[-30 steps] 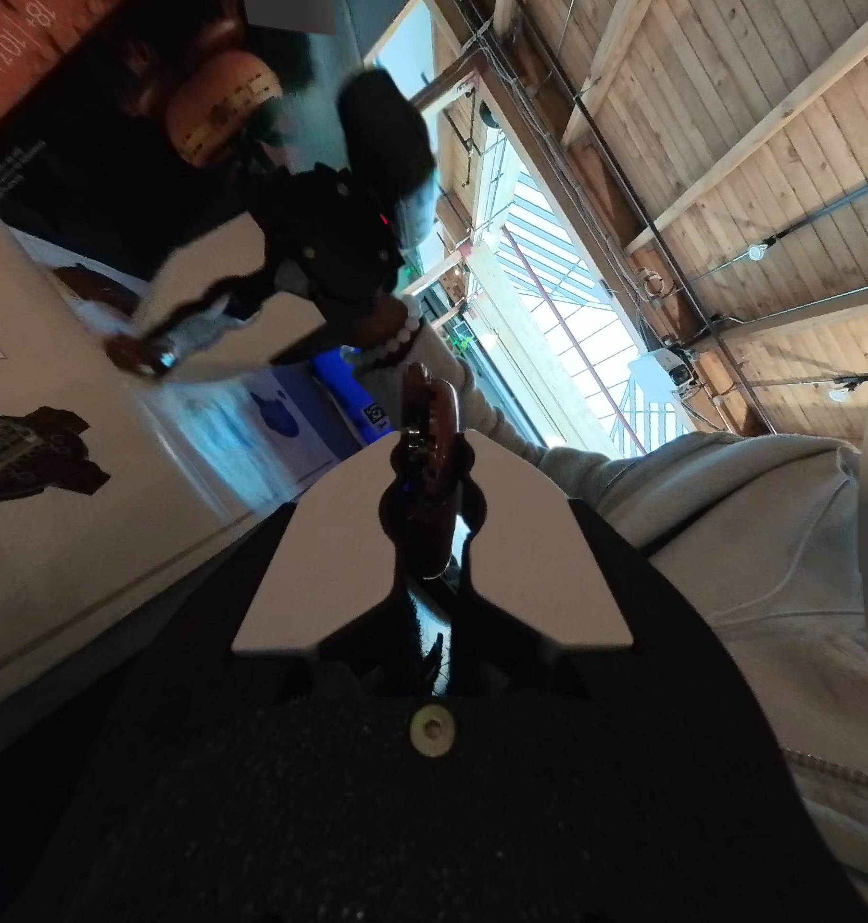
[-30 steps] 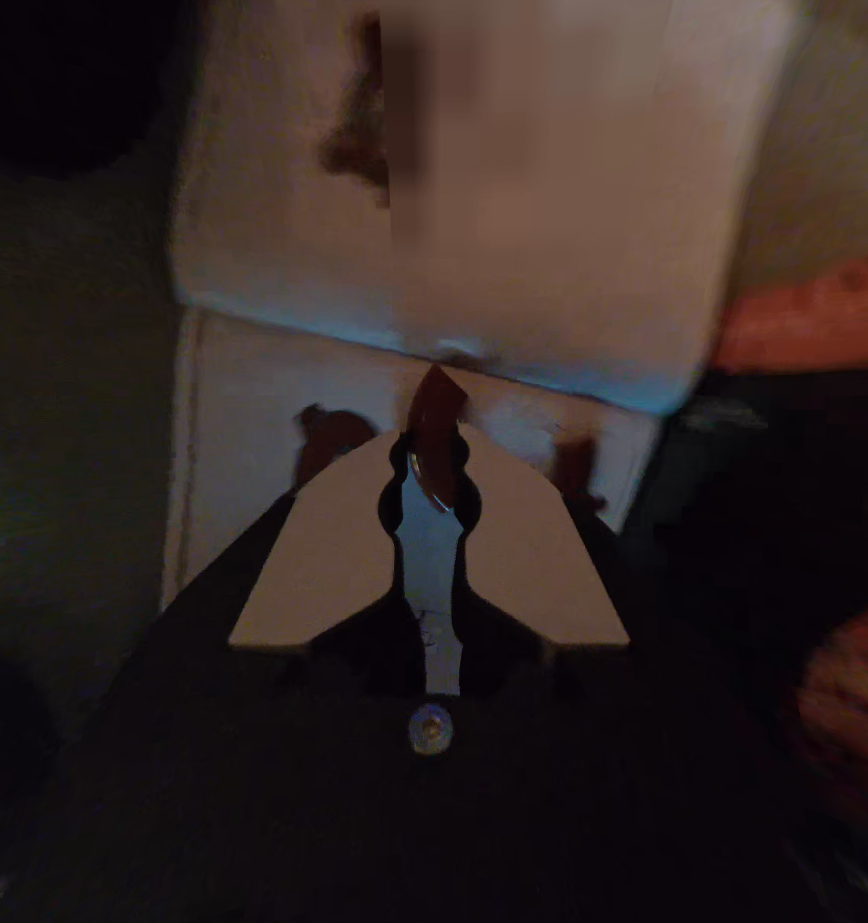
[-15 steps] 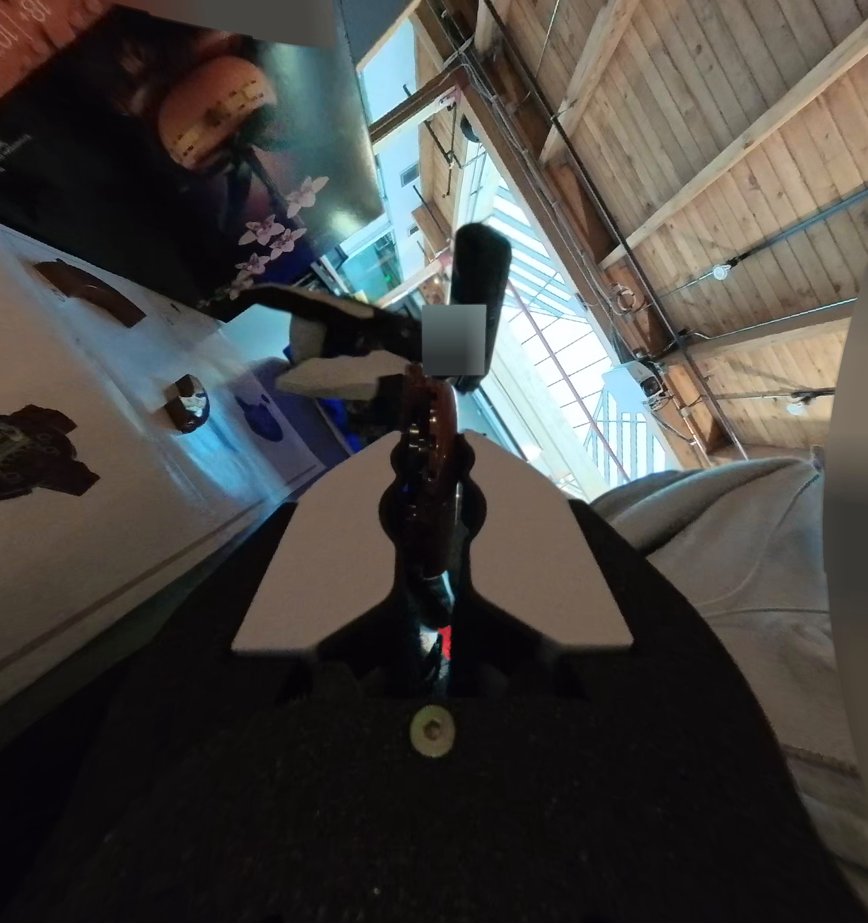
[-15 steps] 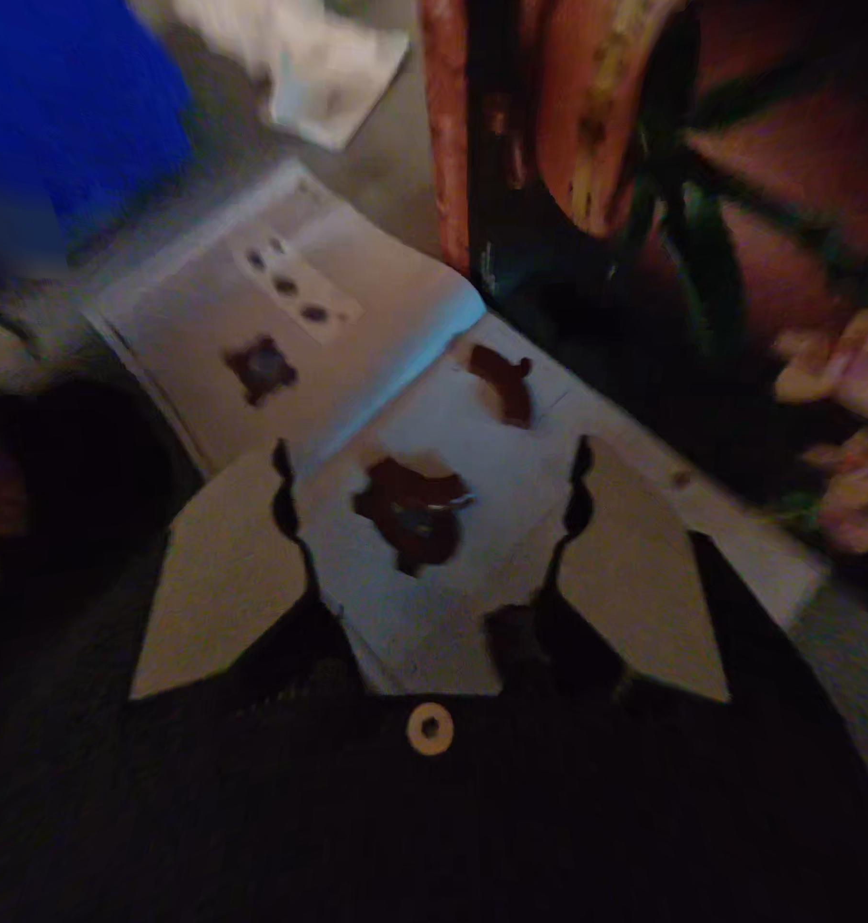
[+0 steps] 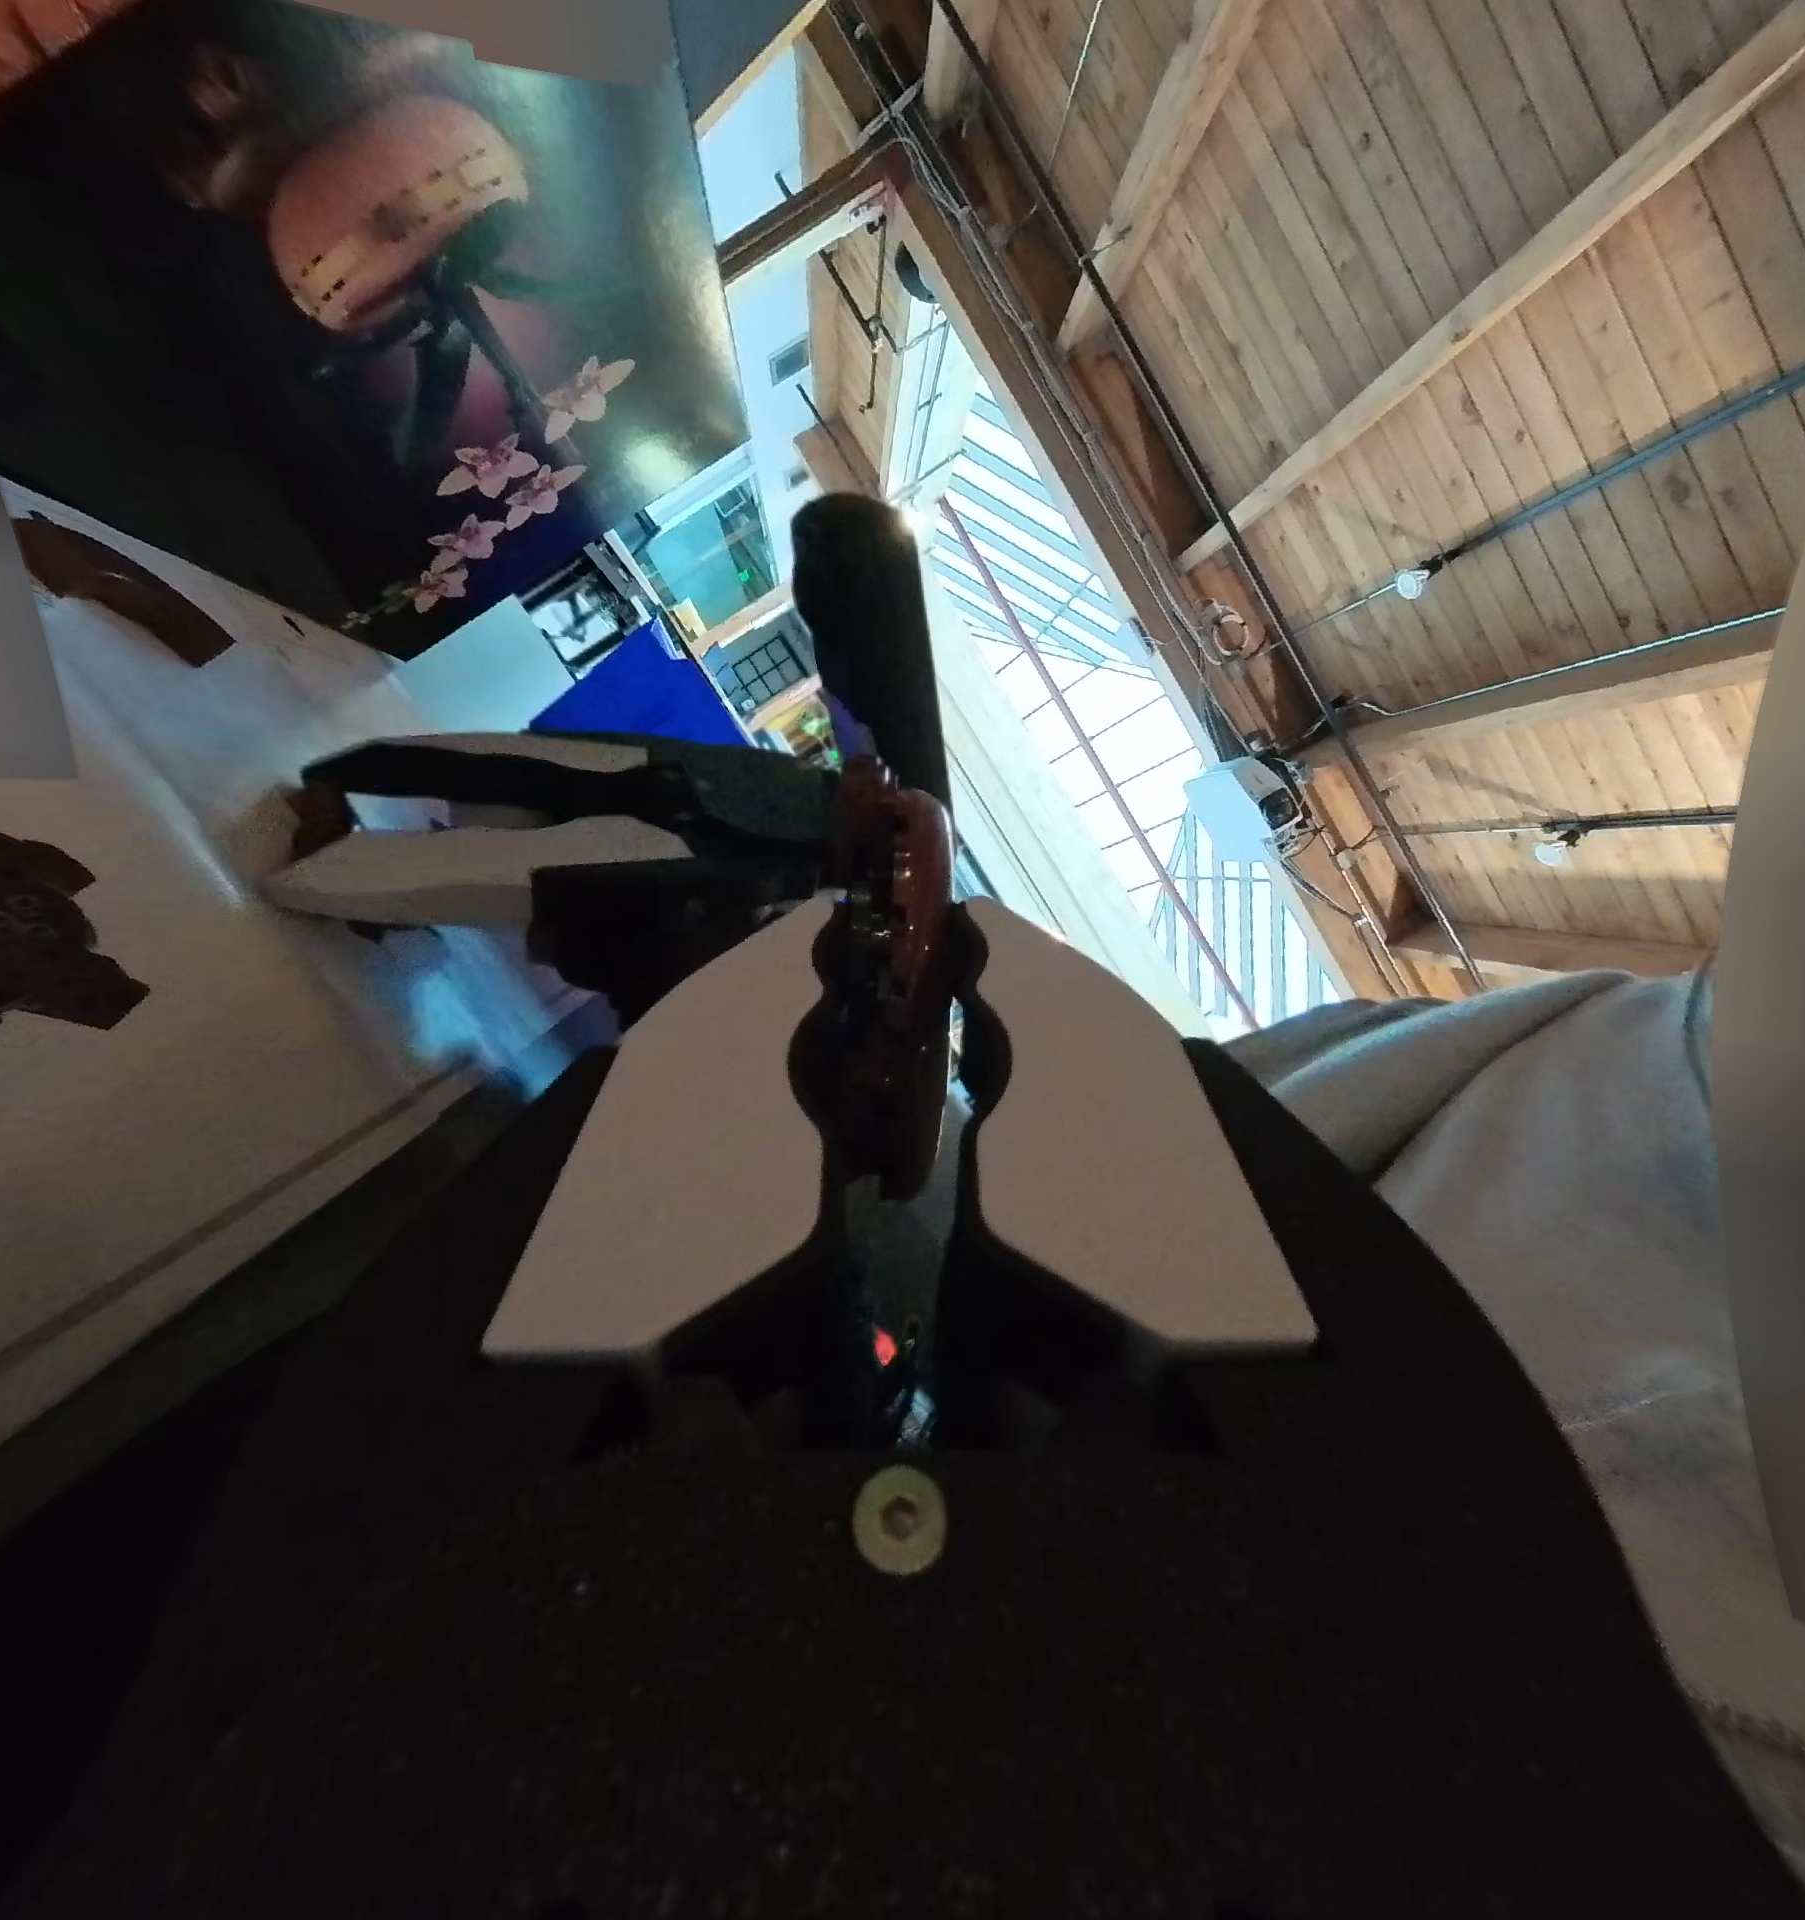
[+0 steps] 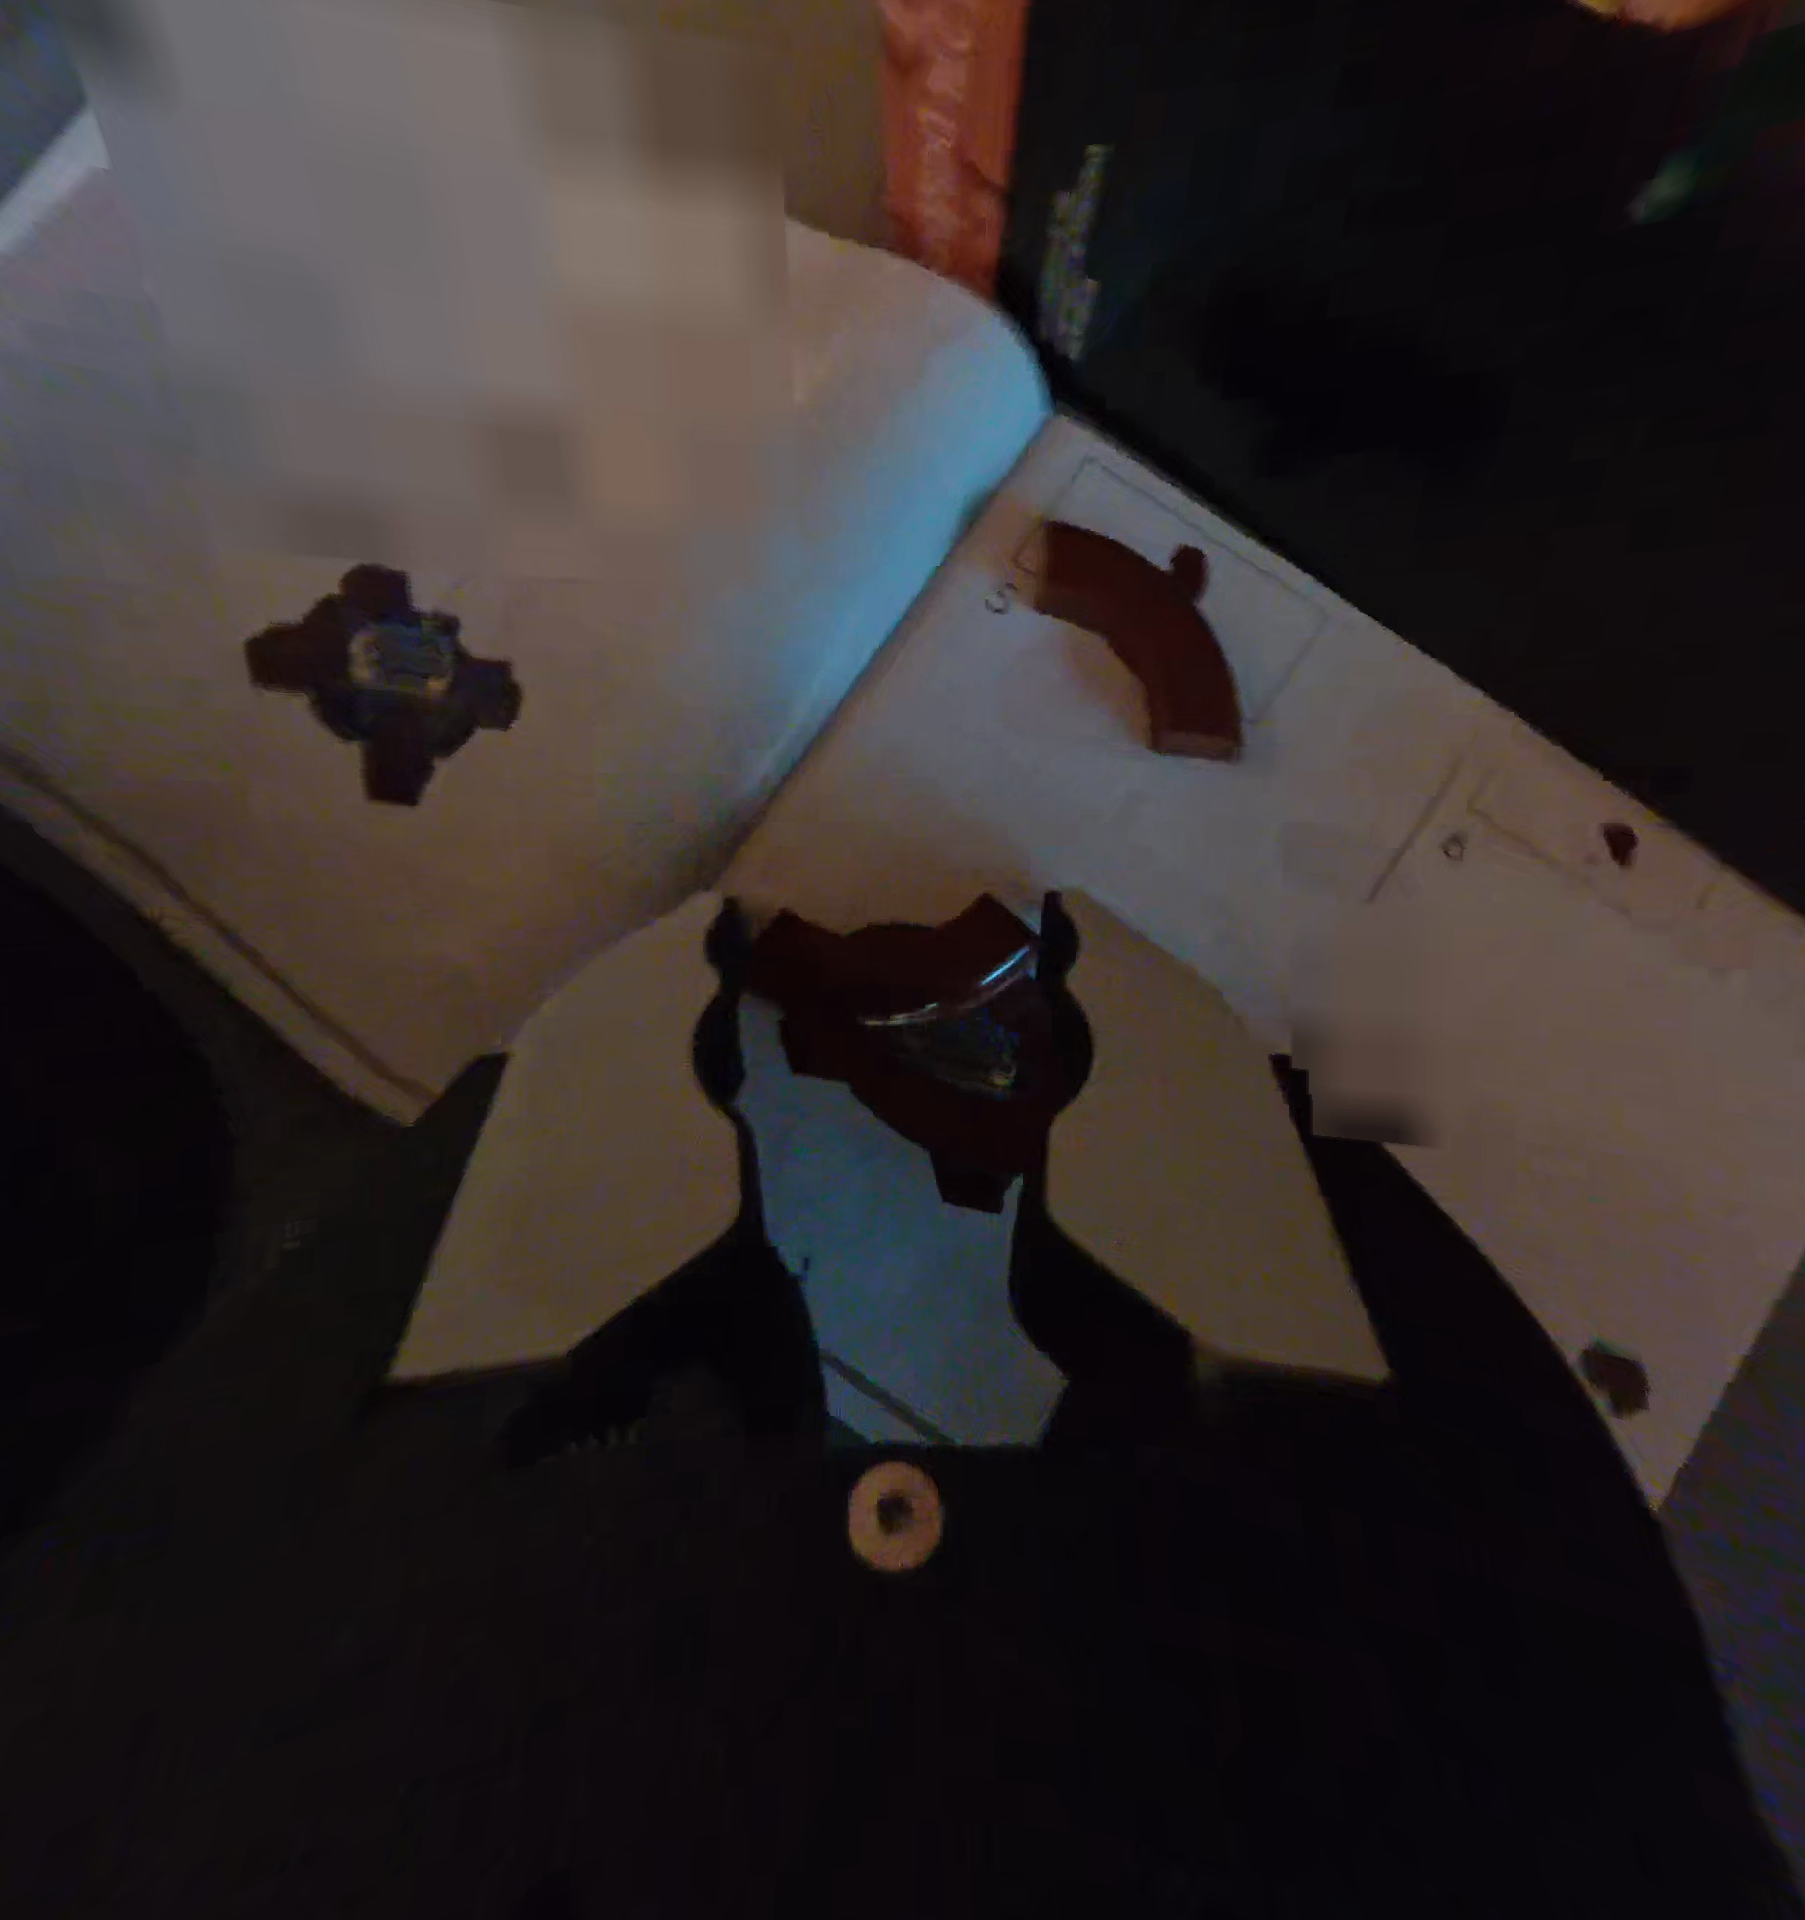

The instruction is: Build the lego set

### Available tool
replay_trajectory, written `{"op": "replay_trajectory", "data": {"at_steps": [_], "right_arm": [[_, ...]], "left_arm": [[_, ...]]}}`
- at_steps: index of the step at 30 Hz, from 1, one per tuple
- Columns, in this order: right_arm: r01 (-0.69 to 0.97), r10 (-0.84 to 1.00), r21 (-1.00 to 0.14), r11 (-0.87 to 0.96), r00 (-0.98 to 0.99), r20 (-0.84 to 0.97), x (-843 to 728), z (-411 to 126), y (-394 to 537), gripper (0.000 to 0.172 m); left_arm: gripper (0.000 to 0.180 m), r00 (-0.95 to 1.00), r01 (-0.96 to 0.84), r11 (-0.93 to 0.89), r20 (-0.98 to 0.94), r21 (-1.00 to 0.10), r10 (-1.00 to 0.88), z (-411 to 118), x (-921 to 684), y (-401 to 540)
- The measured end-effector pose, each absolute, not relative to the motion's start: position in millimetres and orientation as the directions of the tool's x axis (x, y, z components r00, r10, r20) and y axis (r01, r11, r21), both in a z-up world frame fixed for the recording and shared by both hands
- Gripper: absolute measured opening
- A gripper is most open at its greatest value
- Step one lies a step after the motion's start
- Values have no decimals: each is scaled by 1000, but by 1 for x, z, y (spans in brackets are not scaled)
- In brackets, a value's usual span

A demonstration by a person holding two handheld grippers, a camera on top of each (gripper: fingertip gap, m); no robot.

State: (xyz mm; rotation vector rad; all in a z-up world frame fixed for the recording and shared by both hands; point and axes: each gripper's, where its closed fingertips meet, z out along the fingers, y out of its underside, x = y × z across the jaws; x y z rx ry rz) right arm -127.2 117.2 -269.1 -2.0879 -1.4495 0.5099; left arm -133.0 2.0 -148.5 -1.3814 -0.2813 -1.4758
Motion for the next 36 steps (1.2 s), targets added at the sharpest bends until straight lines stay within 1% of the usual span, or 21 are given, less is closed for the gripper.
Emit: {"op": "replay_trajectory", "data": {"at_steps": [2,4,7,9,12,14,15,17,18,20,21,22,23,24,25,27,28,29,30,33,36], "right_arm": [[809,988,-574,-123,157,10,-124,-270,109,52],[854,993,-509,111,-109,33,-113,-269,102,52],[745,864,-438,503,-433,255,-101,-263,116,55],[667,789,-421,615,-514,338,-101,-260,123,63],[657,828,-503,561,-443,344,-106,-249,132,87],[573,870,-655,493,-305,388,-112,-221,134,81],[488,898,-755,438,-202,390,-115,-198,135,78],[237,963,-933,269,-41,267,-110,-149,127,80],[97,984,-980,175,9,176,-104,-127,123,85],[-151,999,-988,20,50,13,-89,-94,116,96],[-241,999,-970,-16,43,-27,-82,-84,112,88],[-280,998,-960,-19,59,-36,-77,-81,112,60],[-261,995,-965,-14,88,-38,-76,-86,114,25],[-188,991,-982,-32,118,-55,-77,-97,118,6],[-78,985,-994,-72,151,-83,-81,-115,122,4],[183,969,-966,-183,200,-146,-85,-159,126,6],[276,958,-930,-244,219,-186,-86,-178,125,15],[339,942,-890,-304,248,-227,-87,-193,124,32],[388,924,-850,-356,284,-257,-87,-208,124,39],[507,902,-755,-416,332,-275,-88,-240,120,47],[640,920,-673,-370,353,-170,-83,-267,120,50]], "left_arm": [[17,228,778,-413,827,-472,-514,-148,-133,0],[17,239,781,-402,823,-479,-516,-147,-133,0],[17,240,789,-392,824,-473,-513,-147,-135,1],[17,243,790,-391,826,-473,-509,-148,-136,2],[17,250,786,-394,828,-476,-502,-149,-135,3],[17,254,787,-392,829,-477,-498,-149,-135,3],[17,255,789,-390,830,-476,-496,-149,-135,4],[17,258,792,-386,833,-472,-490,-150,-136,5],[17,257,792,-388,834,-471,-489,-150,-136,5],[17,255,791,-392,836,-469,-486,-150,-136,5],[17,256,790,-393,836,-470,-485,-151,-136,5],[17,256,788,-395,836,-472,-486,-151,-135,5],[17,255,785,-400,836,-473,-486,-151,-134,5],[17,256,781,-405,836,-475,-486,-151,-133,5],[17,259,778,-407,835,-479,-486,-152,-133,5],[17,270,774,-407,834,-485,-481,-153,-132,6],[17,274,773,-408,836,-485,-476,-153,-132,7],[17,276,773,-409,837,-485,-472,-154,-132,7],[17,278,774,-408,838,-485,-469,-154,-132,8],[17,282,781,-404,846,-476,-452,-156,-134,10],[17,277,786,-402,849,-469,-450,-156,-135,9]]}}
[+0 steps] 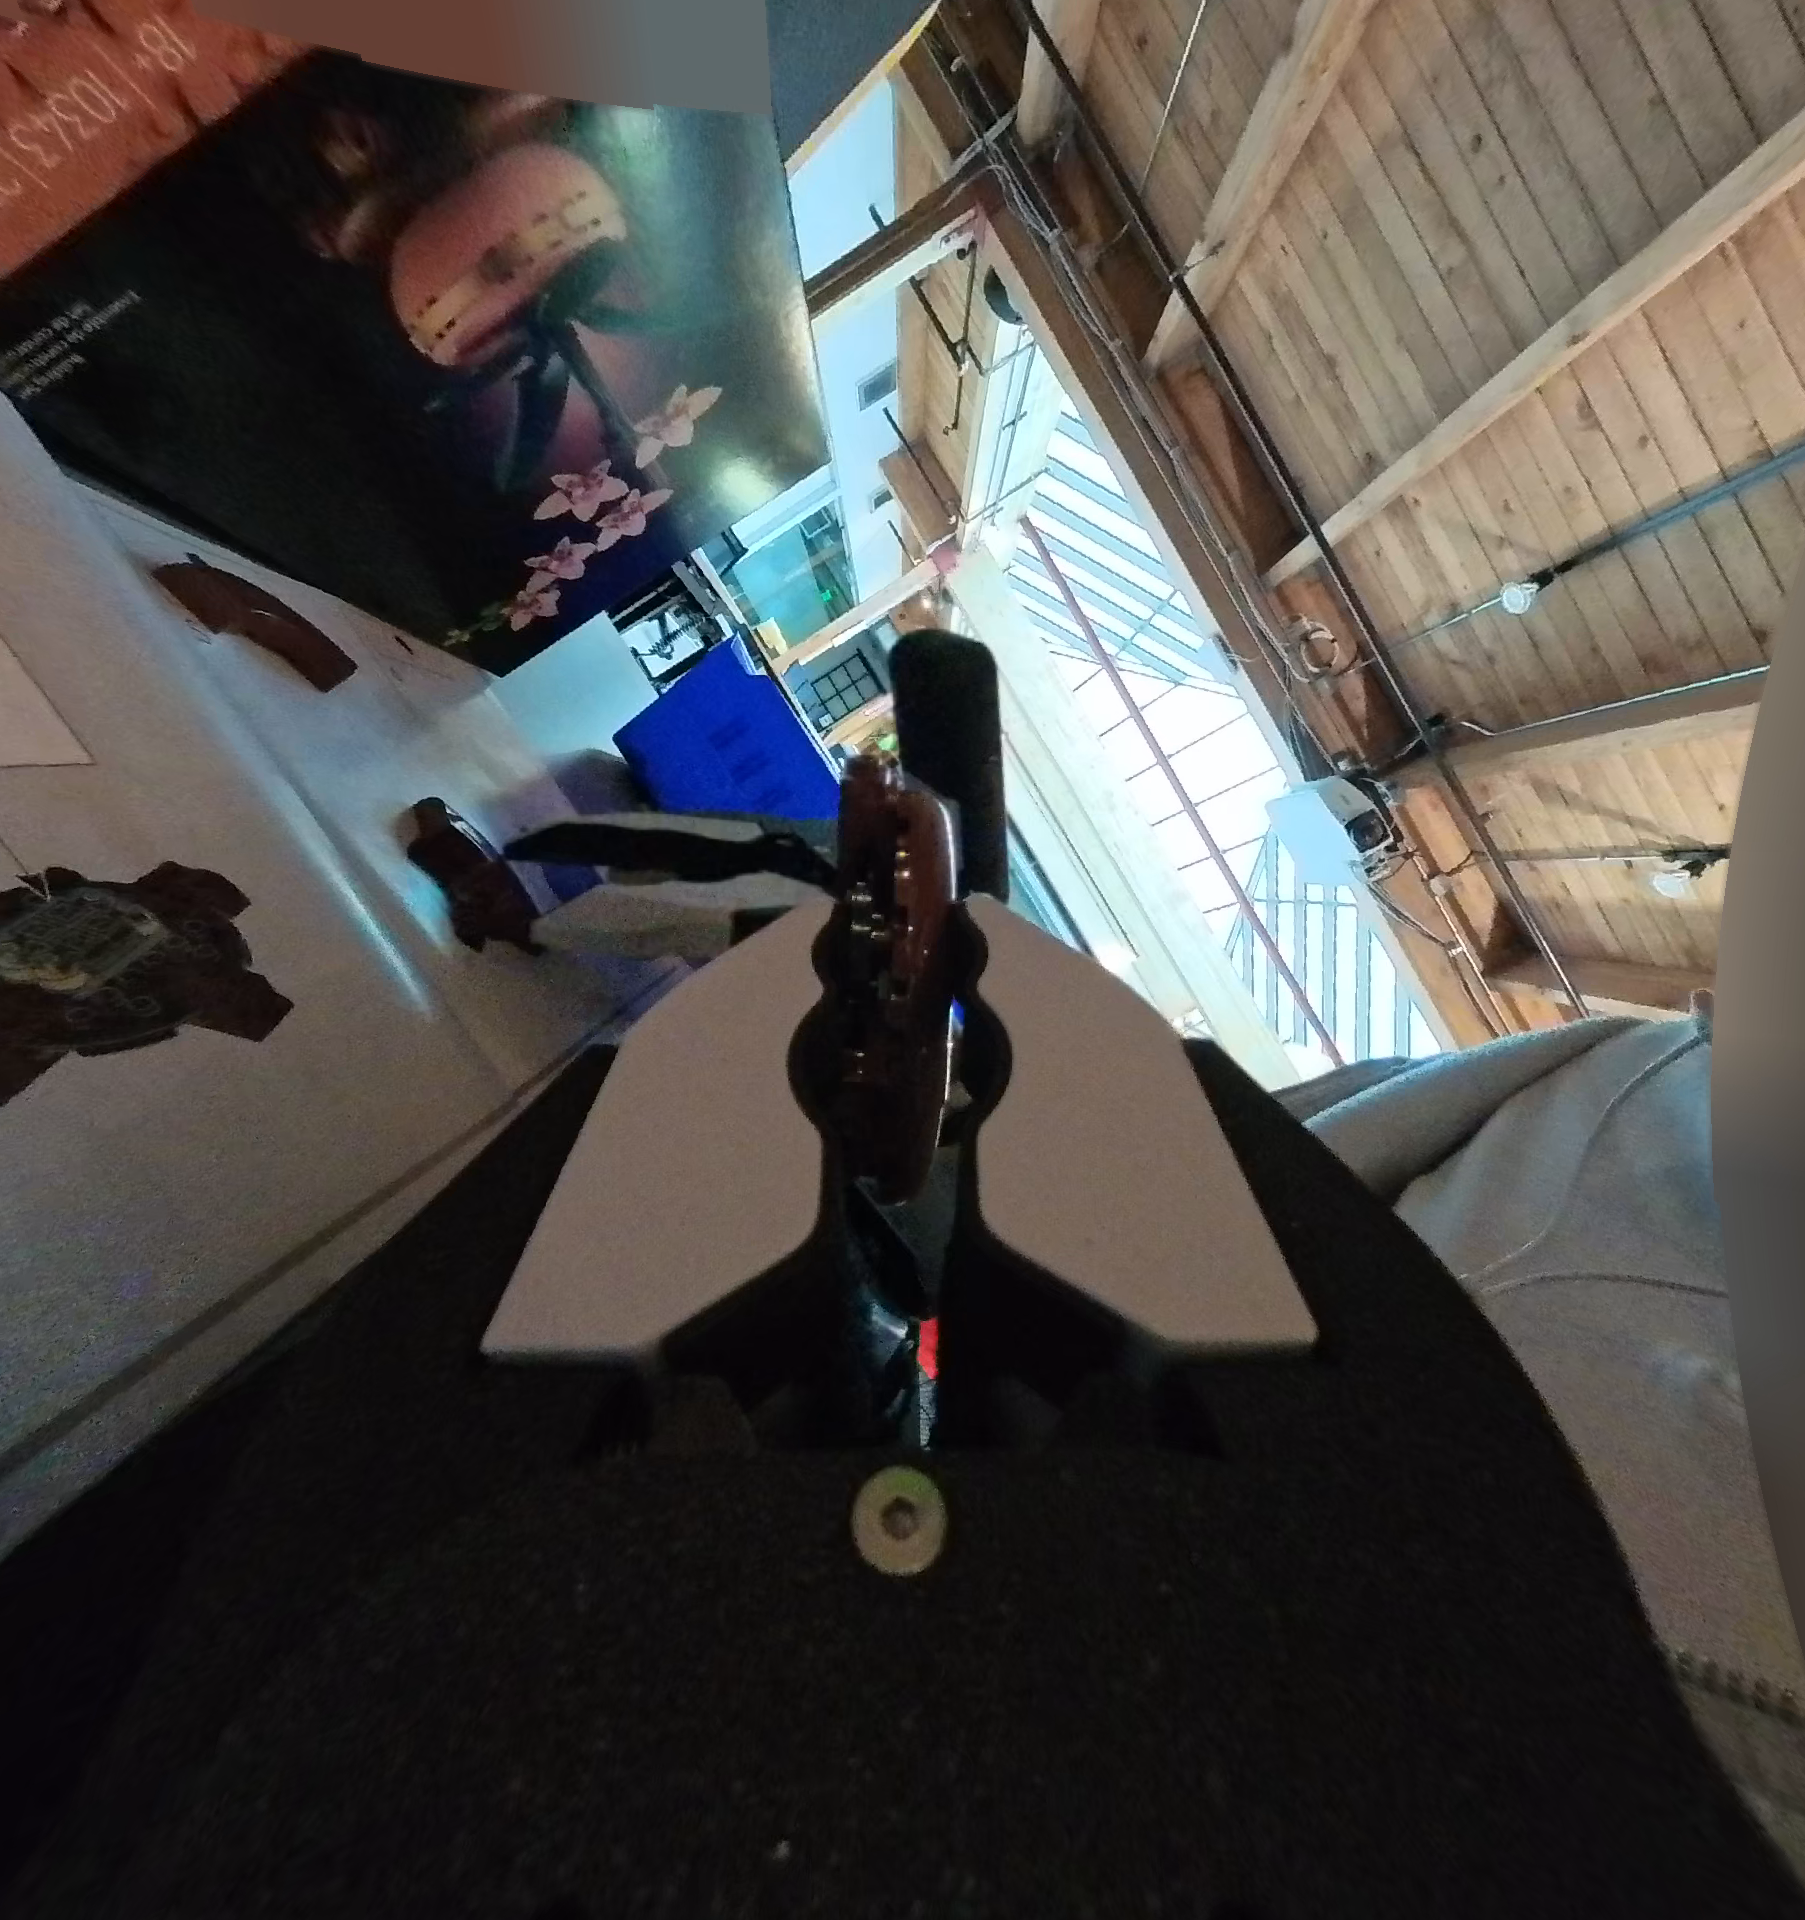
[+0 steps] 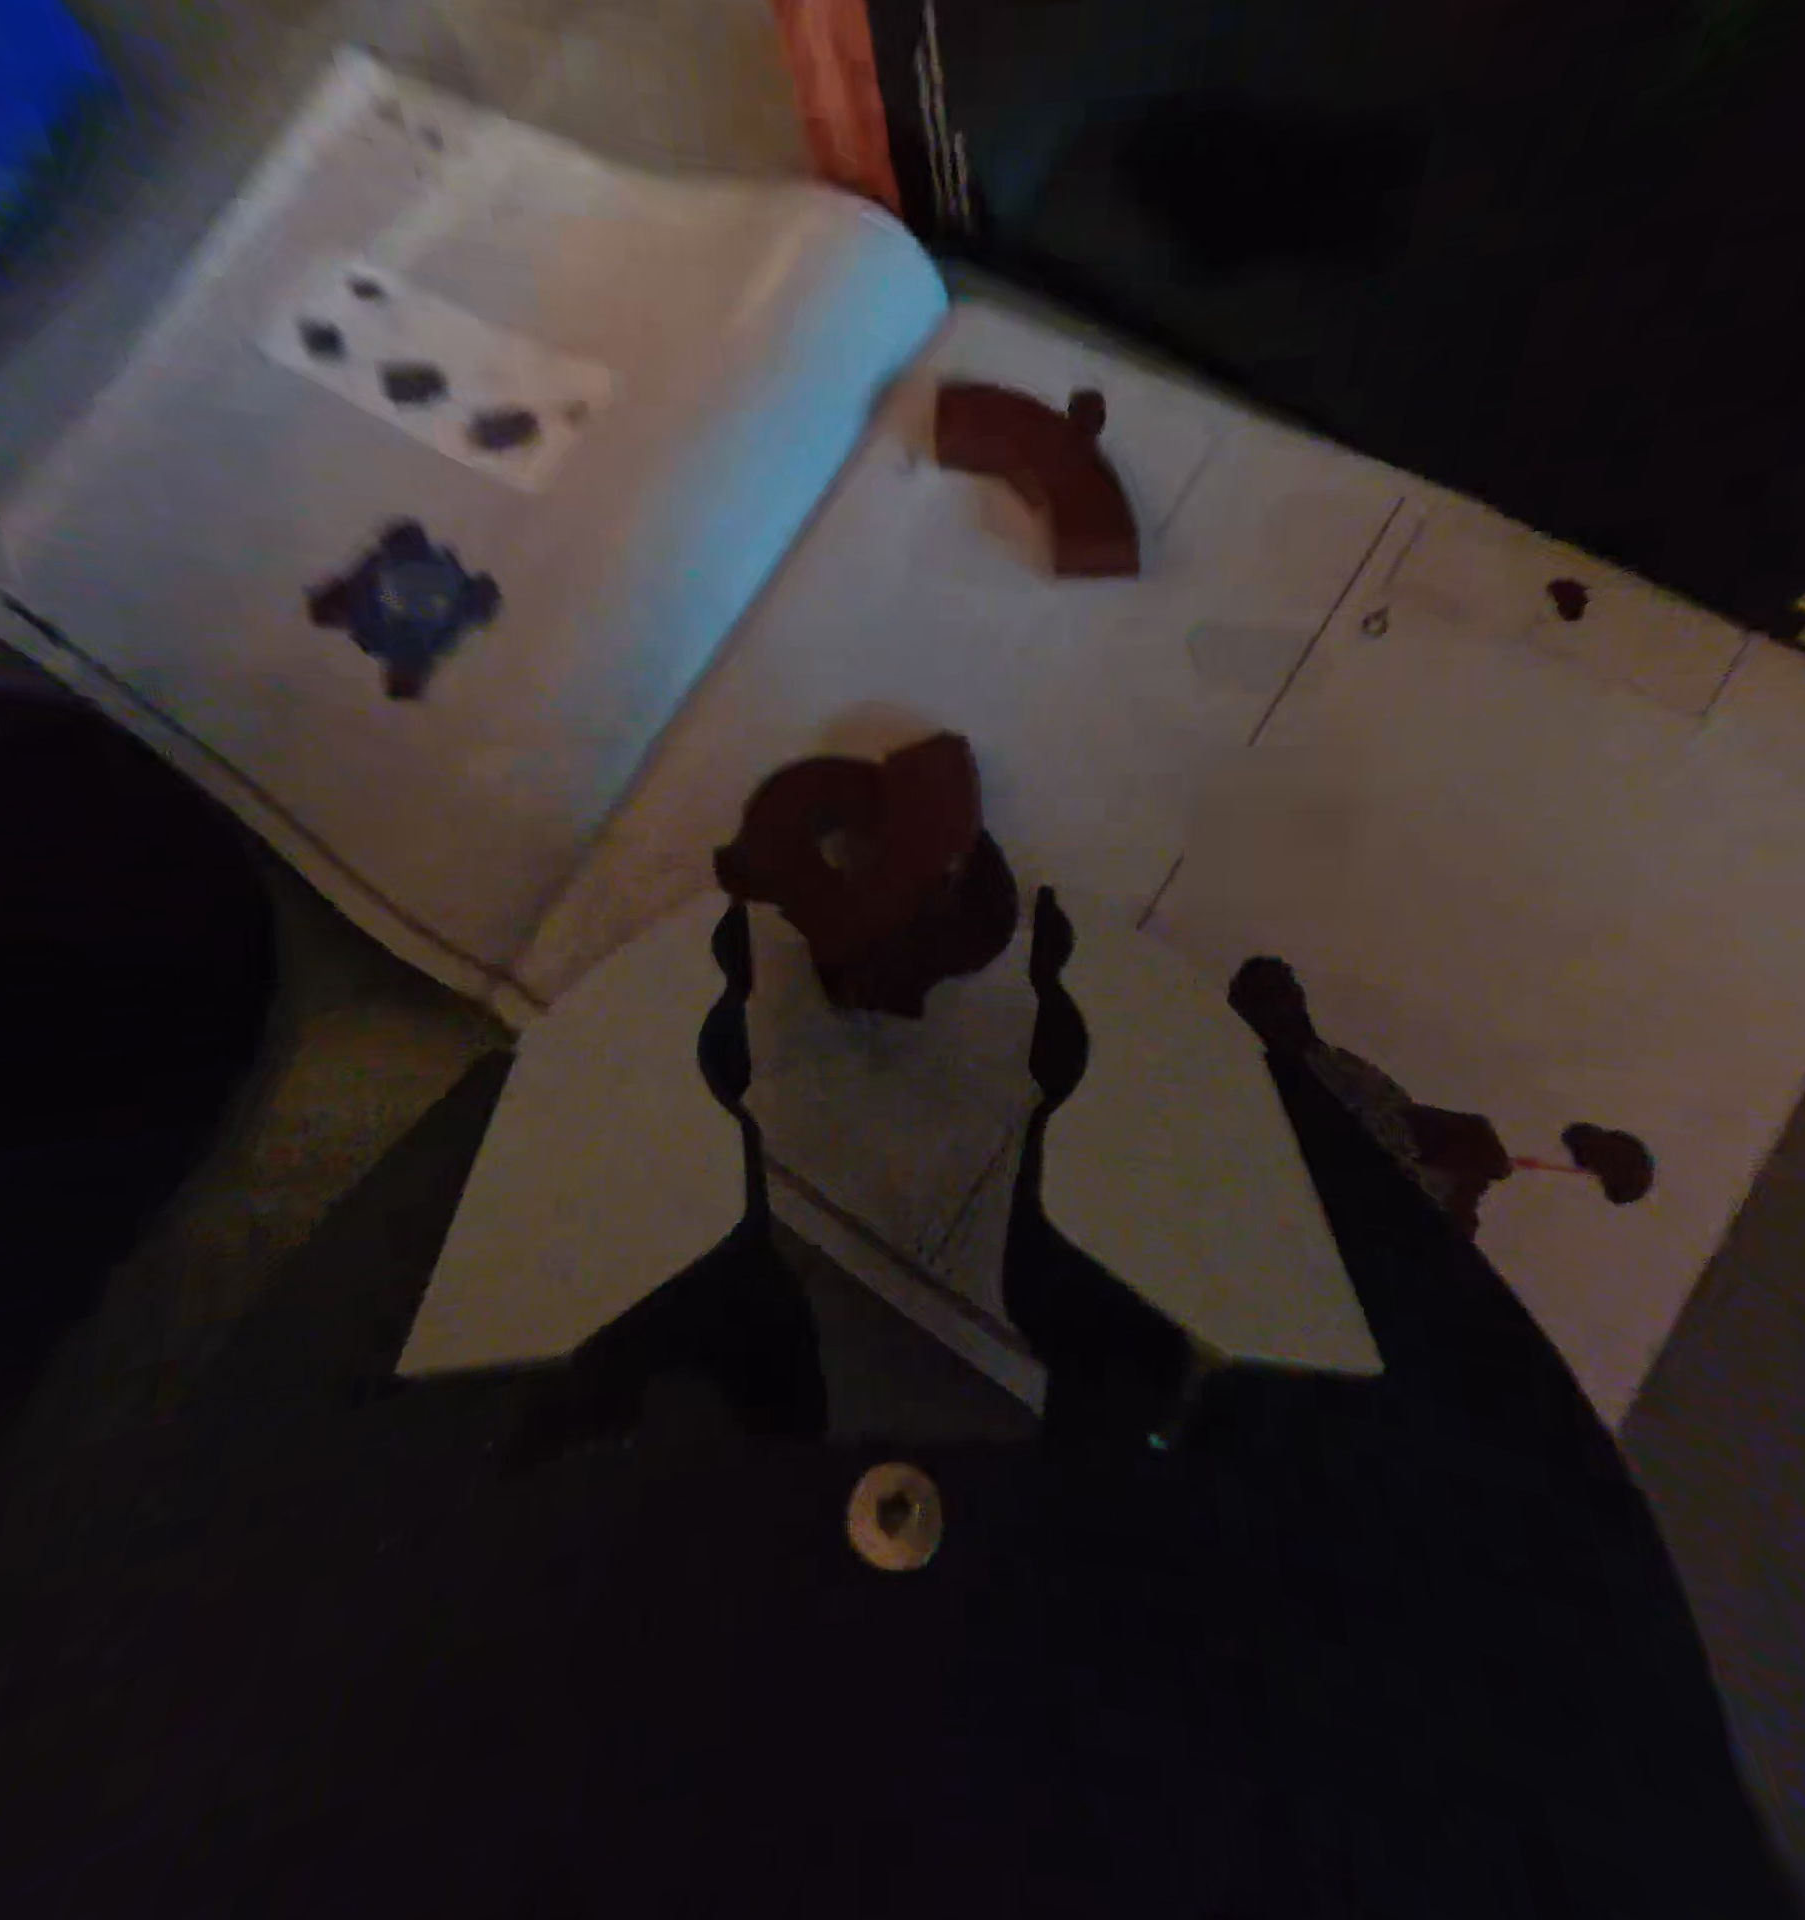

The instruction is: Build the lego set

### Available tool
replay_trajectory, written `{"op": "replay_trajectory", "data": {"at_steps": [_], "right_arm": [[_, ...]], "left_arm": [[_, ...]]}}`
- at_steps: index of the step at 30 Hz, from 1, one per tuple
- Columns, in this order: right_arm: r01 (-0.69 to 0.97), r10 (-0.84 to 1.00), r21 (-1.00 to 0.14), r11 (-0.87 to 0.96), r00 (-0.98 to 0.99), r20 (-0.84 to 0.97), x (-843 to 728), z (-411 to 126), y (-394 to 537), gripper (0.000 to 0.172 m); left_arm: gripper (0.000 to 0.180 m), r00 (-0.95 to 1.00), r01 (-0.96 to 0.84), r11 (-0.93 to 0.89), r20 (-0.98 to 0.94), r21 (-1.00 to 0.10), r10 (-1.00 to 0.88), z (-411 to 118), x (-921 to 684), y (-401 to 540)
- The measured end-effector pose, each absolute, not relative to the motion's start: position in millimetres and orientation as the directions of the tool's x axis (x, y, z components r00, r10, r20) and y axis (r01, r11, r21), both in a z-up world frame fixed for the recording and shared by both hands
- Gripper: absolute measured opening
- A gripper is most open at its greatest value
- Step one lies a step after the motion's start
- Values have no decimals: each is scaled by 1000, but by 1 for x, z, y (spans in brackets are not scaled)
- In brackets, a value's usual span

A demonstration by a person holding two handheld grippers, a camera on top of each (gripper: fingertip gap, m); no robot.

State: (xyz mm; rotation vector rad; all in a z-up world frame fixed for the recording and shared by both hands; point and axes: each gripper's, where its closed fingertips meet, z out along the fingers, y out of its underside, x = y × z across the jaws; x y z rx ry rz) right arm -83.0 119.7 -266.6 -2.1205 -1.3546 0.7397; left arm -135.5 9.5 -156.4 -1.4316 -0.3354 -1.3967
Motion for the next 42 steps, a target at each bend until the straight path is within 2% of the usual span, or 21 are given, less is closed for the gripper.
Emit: {"op": "replay_trajectory", "data": {"at_steps": [2,4,7,11,14,18,22,25,31,42], "right_arm": [[663,934,-682,-307,346,-83,-85,-266,126,38],[699,954,-665,-264,290,-73,-89,-268,123,23],[708,978,-682,-183,205,-50,-92,-264,123,15],[497,995,-865,-70,95,-25,-104,-200,109,13],[374,995,-922,96,-37,89,-110,-147,74,14],[458,954,-837,299,-131,269,-119,-142,46,14],[568,950,-762,310,-152,274,-121,-157,42,14],[590,944,-739,326,-164,285,-123,-162,40,14],[610,929,-704,363,-177,326,-127,-166,40,14],[648,937,-679,343,-184,298,-126,-171,42,16]], "left_arm": [[17,274,787,-405,852,-465,-447,-157,-136,10],[17,274,784,-412,854,-465,-442,-158,-135,11],[17,285,774,-420,852,-475,-439,-159,-132,11],[17,312,788,-392,857,-475,-411,-161,-137,13],[17,309,825,-358,880,-437,-360,-162,-146,17],[17,183,863,-394,923,-316,-338,-158,-140,19],[17,123,868,-431,947,-247,-296,-165,-132,22],[17,89,877,-434,959,-204,-270,-170,-134,22],[17,76,870,-453,962,-192,-262,-172,-131,22],[17,17,865,-485,973,-129,-229,-176,-130,24]]}}
